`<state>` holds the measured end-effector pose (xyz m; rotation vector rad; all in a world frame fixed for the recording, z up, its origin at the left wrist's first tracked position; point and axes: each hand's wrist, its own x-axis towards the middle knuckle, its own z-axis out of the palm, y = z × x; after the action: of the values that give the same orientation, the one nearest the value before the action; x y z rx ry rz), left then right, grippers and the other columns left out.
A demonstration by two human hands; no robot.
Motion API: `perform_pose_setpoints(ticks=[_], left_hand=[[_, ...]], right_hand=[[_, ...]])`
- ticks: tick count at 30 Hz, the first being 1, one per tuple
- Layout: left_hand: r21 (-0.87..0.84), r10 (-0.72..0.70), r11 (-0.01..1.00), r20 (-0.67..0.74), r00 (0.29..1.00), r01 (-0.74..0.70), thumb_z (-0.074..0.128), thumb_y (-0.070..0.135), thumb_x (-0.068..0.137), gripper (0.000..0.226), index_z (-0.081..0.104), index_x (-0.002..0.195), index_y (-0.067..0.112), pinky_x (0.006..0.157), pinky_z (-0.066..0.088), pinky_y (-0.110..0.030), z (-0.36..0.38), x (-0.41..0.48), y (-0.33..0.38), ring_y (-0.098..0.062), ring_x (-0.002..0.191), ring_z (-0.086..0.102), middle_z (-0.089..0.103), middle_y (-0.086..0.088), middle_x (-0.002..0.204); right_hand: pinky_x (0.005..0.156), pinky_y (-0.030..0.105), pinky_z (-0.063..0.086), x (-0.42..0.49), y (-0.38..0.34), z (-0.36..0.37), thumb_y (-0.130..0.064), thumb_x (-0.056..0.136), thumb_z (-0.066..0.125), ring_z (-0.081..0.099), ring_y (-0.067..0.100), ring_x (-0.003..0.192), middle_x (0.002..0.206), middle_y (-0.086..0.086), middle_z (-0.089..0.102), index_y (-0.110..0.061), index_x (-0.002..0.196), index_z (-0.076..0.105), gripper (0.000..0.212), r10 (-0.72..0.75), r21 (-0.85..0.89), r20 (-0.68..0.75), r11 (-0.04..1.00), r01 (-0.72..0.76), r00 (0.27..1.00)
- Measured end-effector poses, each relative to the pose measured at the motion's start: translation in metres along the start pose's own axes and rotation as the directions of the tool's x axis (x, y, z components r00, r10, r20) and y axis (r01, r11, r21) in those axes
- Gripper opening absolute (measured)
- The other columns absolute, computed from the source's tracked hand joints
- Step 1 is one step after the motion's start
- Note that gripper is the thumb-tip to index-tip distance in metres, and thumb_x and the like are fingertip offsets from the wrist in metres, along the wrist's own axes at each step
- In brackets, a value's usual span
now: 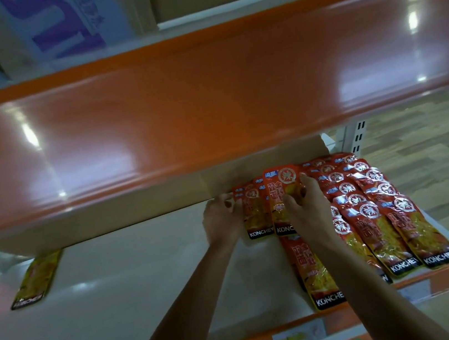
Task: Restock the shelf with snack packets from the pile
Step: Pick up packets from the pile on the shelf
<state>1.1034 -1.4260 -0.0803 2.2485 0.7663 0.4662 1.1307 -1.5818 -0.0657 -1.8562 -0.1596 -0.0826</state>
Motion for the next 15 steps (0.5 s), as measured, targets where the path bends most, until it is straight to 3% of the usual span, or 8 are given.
perform_pose_setpoints(ticks=[2,5,7,9,12,15], left_hand=[[-0.134,0.058,0.989,0.001,0.998,-0.057,0.056,0.041,0.092,0.03,0.064,0.115,0.023,0.075,0.049,-0.02,0.001,-0.005,0.006,-0.01,0.093,0.066,0.069,0.004,0.103],[-0.346,0.083,0.938,0.155,0.984,-0.025,0.06,0.051,0.087,0.036,0.057,0.12,0.036,0.065,0.046,-0.008,0.002,-0.016,0.015,0.008,0.083,0.061,0.063,0.02,0.095],[-0.406,0.078,0.914,0.196,0.978,0.008,0.069,0.044,0.083,0.037,0.055,0.117,0.04,0.068,0.047,-0.007,0.004,-0.019,0.015,0.011,0.083,0.061,0.063,0.024,0.092],[-0.423,0.037,0.905,0.174,0.984,0.041,0.072,0.034,0.082,0.036,0.056,0.114,0.039,0.075,0.052,-0.014,0.002,-0.017,0.009,0.004,0.087,0.065,0.068,0.018,0.098],[-0.379,-0.027,0.923,0.125,0.992,0.073,0.069,0.032,0.085,0.035,0.059,0.119,0.028,0.078,0.055,-0.023,-0.003,-0.013,-0.002,-0.005,0.09,0.067,0.07,0.008,0.103],[-0.343,-0.078,0.931,0.153,0.985,0.127,0.065,0.029,0.087,0.032,0.063,0.118,0.022,0.084,0.057,-0.036,-0.003,-0.013,-0.009,-0.011,0.092,0.068,0.071,0.001,0.106]], right_hand=[[0.053,0.013,0.041,0.0,-0.003,0.006,-0.009,0.091,0.056,0.057,0.011,0.073,0.089,-0.003,0.059,-0.01,0.125,0.047,0.036,-0.012,-0.024,0.016,1.0,0.013,1.0],[0.068,0.022,0.042,-0.003,-0.006,0.016,-0.01,0.092,0.054,0.058,0.015,0.088,0.103,0.002,0.061,-0.011,0.127,0.05,0.035,-0.049,-0.058,0.074,0.997,0.053,0.996],[0.069,0.02,0.04,-0.004,-0.007,0.021,-0.012,0.094,0.052,0.058,0.016,0.091,0.105,0.001,0.062,-0.011,0.123,0.053,0.029,-0.088,-0.113,0.113,0.988,0.101,0.99],[0.078,0.026,0.043,-0.004,-0.006,0.022,-0.014,0.093,0.053,0.058,0.022,0.103,0.11,0.004,0.062,-0.009,0.121,0.056,0.028,-0.125,-0.202,0.139,0.967,0.152,0.982],[0.098,0.034,0.04,-0.002,-0.003,0.019,-0.015,0.093,0.053,0.049,0.025,0.121,0.132,0.008,0.053,-0.01,0.134,0.05,0.041,-0.12,-0.295,0.136,0.943,0.156,0.983],[0.1,0.035,0.042,-0.001,0.001,0.017,-0.013,0.094,0.052,0.048,0.025,0.122,0.137,0.008,0.049,-0.011,0.138,0.046,0.045,-0.1,-0.329,0.158,0.933,0.148,0.982]])
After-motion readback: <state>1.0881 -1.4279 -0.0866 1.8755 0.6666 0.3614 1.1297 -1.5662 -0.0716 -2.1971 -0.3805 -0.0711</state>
